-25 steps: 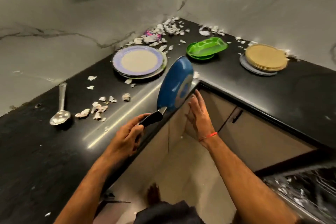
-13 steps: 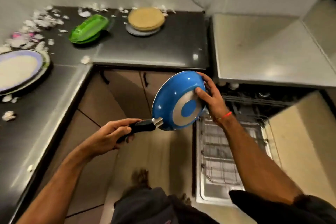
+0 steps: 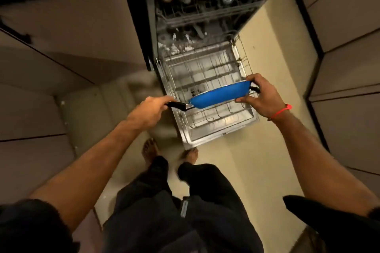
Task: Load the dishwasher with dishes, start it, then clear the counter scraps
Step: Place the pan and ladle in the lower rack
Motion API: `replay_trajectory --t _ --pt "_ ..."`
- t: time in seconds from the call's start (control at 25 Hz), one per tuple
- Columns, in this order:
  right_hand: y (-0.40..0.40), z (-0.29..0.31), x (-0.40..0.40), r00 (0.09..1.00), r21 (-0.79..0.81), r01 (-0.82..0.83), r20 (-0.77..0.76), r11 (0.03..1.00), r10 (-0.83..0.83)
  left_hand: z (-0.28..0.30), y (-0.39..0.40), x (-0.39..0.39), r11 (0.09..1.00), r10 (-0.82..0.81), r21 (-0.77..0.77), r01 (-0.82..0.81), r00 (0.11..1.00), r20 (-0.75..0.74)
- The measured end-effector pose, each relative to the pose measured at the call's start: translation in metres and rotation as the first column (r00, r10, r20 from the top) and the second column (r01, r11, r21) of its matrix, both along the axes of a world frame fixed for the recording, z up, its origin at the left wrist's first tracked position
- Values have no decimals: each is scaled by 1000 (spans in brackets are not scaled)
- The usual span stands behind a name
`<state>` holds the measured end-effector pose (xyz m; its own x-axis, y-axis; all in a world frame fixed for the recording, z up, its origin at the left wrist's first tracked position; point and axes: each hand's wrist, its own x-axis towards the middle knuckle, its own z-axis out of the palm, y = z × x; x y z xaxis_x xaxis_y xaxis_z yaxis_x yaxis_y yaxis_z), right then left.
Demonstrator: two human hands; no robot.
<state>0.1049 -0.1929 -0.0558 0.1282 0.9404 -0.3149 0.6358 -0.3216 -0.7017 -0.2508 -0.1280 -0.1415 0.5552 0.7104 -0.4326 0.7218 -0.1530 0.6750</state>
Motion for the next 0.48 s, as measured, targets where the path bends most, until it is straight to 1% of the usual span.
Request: replay_trajectory --t 0.08,0.12,0.28,0.36,0.48 --pt "-14 -39 28 989 29 -45 140 999 40 -39 -3 31 999 29 -31 -30 999 -32" --pt "-17 -63 44 985 32 -50 169 998 44 -63 -6 50 998 50 -40 -52 998 -39" --pt "-34 -167 107 971 14 -74 229 997 69 -163 -32 129 990 115 -75 -123 987 -110" --pt "-36 -218 140 967 3 -86 239 996 83 -219 -41 166 983 147 -92 -158 983 -112" --pt "-41 -279 171 954 -4 -112 281 994 109 -283 -57 204 968 179 -154 -198 975 -129"
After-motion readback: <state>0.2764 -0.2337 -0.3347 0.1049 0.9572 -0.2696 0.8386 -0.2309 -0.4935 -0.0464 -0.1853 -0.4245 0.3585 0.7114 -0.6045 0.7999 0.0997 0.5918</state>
